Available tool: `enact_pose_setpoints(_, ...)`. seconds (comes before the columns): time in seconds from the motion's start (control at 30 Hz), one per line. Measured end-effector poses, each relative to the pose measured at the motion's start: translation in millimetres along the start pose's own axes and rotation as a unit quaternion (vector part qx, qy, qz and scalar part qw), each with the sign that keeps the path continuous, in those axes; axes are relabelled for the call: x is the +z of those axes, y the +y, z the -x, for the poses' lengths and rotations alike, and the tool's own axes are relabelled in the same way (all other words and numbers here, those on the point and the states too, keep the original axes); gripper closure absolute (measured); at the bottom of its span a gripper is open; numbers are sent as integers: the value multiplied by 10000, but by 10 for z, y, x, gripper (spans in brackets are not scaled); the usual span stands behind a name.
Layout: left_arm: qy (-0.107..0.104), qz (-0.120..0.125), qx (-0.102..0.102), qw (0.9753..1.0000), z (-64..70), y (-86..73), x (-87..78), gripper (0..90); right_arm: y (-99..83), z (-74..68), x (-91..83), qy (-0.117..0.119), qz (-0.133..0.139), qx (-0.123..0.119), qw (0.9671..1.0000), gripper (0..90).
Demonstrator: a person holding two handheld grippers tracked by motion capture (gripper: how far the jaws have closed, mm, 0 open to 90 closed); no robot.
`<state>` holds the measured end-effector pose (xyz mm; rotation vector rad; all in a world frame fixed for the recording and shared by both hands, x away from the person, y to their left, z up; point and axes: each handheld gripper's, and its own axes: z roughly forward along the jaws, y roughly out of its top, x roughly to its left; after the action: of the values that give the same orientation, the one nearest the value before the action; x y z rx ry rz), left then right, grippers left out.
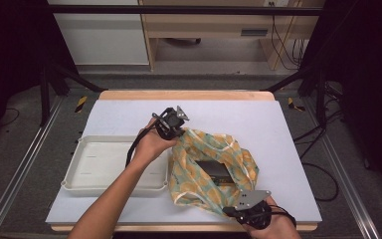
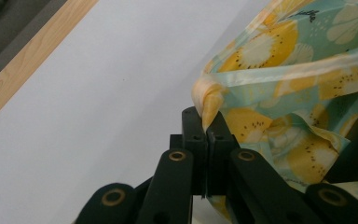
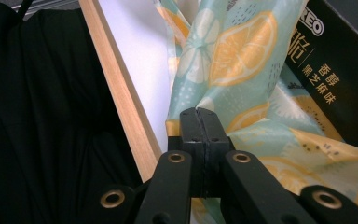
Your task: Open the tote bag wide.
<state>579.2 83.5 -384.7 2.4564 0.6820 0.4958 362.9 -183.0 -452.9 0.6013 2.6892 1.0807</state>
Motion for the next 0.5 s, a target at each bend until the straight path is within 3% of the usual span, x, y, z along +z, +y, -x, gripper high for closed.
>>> enact_pose_setpoints(0.5,67,-53,-70,9999,-31,-7,17,895,-41,-15,-37,211,40,-45,9998,900)
